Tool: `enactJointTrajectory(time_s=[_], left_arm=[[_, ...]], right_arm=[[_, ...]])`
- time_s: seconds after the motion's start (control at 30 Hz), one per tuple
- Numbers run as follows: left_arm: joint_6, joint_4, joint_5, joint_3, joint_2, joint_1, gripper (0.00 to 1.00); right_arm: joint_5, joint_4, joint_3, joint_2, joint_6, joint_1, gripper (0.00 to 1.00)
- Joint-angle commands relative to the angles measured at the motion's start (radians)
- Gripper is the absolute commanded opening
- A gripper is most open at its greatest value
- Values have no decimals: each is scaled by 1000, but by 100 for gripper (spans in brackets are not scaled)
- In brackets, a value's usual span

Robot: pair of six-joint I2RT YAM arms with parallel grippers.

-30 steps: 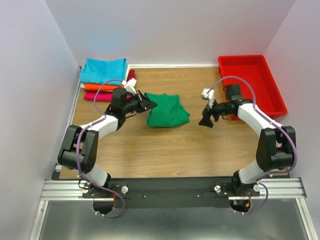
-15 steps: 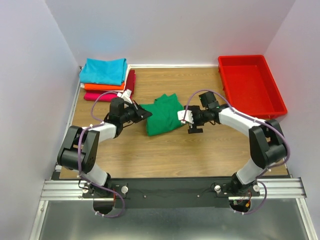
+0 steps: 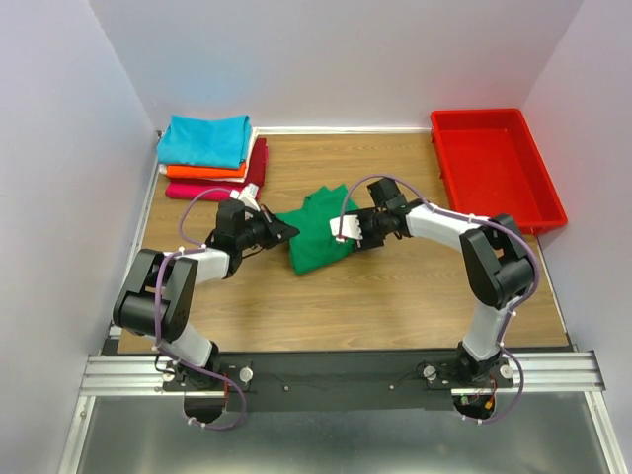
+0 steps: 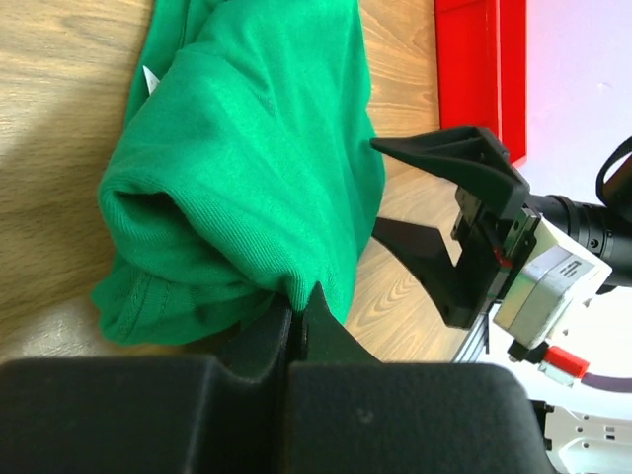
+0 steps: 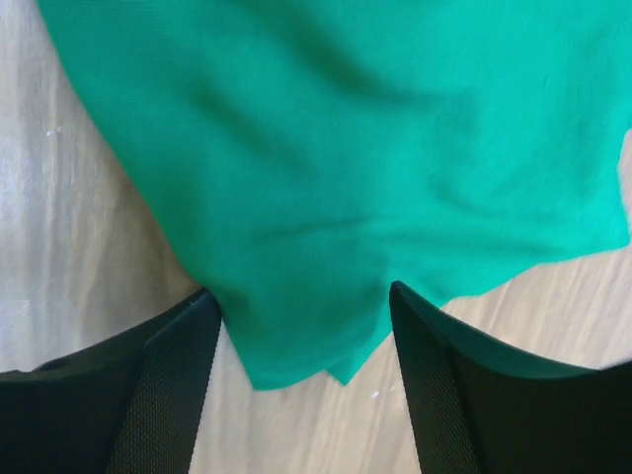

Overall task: Fold and stack the t-shirts
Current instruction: Neatly place the folded tshirt to the corner

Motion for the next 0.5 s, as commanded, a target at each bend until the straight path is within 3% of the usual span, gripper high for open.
enactJointTrajectory(time_s=[0.0, 0.03, 0.07, 0.17, 0.2, 0.23, 0.47], left_arm=[[-1, 39, -8, -16, 1, 10, 0], [0, 39, -8, -19, 1, 10, 0], [0, 39, -8, -22, 4, 12, 0], [8, 38, -10, -35, 9, 13, 0], [11, 38, -5, -39, 10, 13, 0], [13, 38, -4, -47, 13, 13, 0], [62, -8, 31, -68, 40, -1, 5]], right_arm=[[78, -2, 9, 67, -24, 24, 59], [81, -2, 6, 68, -24, 25, 52], [82, -4, 0, 68, -26, 25, 38], [102, -17, -46, 38, -33, 25, 16], [105, -31, -60, 19, -38, 25, 4], [109, -39, -98, -23, -36, 25, 1], [58, -230, -316, -310, -7, 30, 0]])
